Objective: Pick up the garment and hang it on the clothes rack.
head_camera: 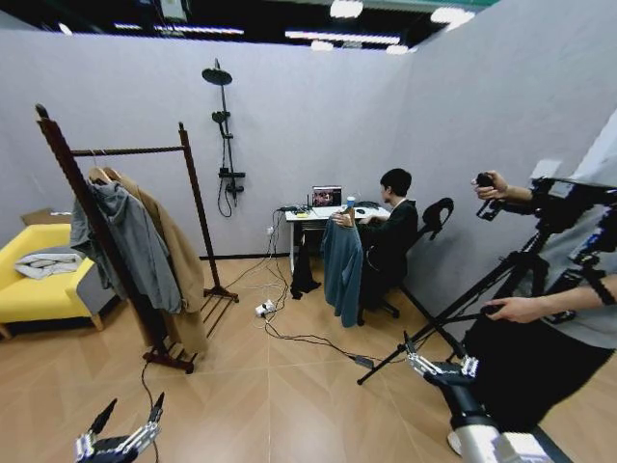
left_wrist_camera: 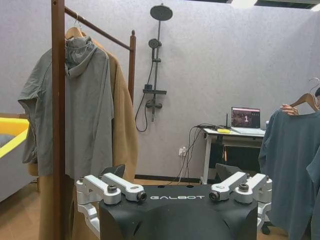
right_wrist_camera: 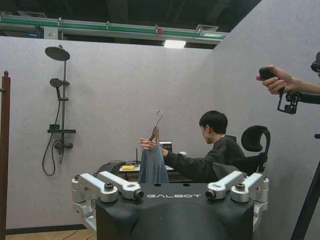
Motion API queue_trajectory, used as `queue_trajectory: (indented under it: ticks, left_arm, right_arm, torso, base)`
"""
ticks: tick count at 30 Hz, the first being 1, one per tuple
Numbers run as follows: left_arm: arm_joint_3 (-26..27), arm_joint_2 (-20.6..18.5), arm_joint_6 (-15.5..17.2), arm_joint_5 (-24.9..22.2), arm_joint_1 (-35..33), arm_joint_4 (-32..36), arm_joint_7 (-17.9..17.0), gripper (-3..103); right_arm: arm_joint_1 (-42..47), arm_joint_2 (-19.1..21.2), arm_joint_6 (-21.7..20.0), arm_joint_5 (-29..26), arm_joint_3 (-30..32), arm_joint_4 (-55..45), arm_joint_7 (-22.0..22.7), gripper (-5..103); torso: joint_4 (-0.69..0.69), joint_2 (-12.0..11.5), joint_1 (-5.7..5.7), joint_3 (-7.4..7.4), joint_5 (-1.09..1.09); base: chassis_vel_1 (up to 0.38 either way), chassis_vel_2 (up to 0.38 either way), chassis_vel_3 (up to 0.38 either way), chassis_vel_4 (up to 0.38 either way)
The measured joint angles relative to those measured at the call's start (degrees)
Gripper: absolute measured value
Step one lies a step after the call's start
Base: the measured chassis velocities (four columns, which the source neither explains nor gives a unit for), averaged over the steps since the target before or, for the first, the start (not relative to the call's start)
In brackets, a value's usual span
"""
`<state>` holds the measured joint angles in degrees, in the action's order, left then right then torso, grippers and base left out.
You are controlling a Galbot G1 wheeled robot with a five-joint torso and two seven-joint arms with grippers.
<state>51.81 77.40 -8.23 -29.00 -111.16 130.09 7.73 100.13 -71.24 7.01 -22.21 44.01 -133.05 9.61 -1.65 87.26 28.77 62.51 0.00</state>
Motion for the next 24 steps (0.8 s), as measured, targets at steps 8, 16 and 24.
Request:
queue_trajectory:
  ticks: [8, 16, 24]
  left_arm:
    - [0.0, 0.0, 0.0, 0.0, 0.0, 0.0, 0.0, 100]
    - [0.0, 0.0, 0.0, 0.0, 0.0, 0.0, 0.0, 100]
    - [0.0, 0.0, 0.0, 0.0, 0.0, 0.0, 0.0, 100]
  right_arm:
    - [0.02, 0.18, -2.3, -1.98, -0.19, -0.51, 0.05, 100]
    - [-0.33, 2.41, -5.41, -4.86, 1.4, -0.86, 0.38, 100]
    - [-0.96, 2.35, -5.96, -4.95, 1.11, -0.5, 0.69, 100]
  torso:
    - [0.0, 0.0, 0.0, 0.0, 0.0]
    - [0.0, 0.01, -0.01, 0.0, 0.0]
    - [-0.01, 0.0, 0.0, 0.0, 0.0]
  base:
    - [0.0, 0.0, 0.0, 0.0]
    - [-0.02, 0.012, 0.01, -0.017]
    - [-0.141, 0.119, 0.116, -0.131]
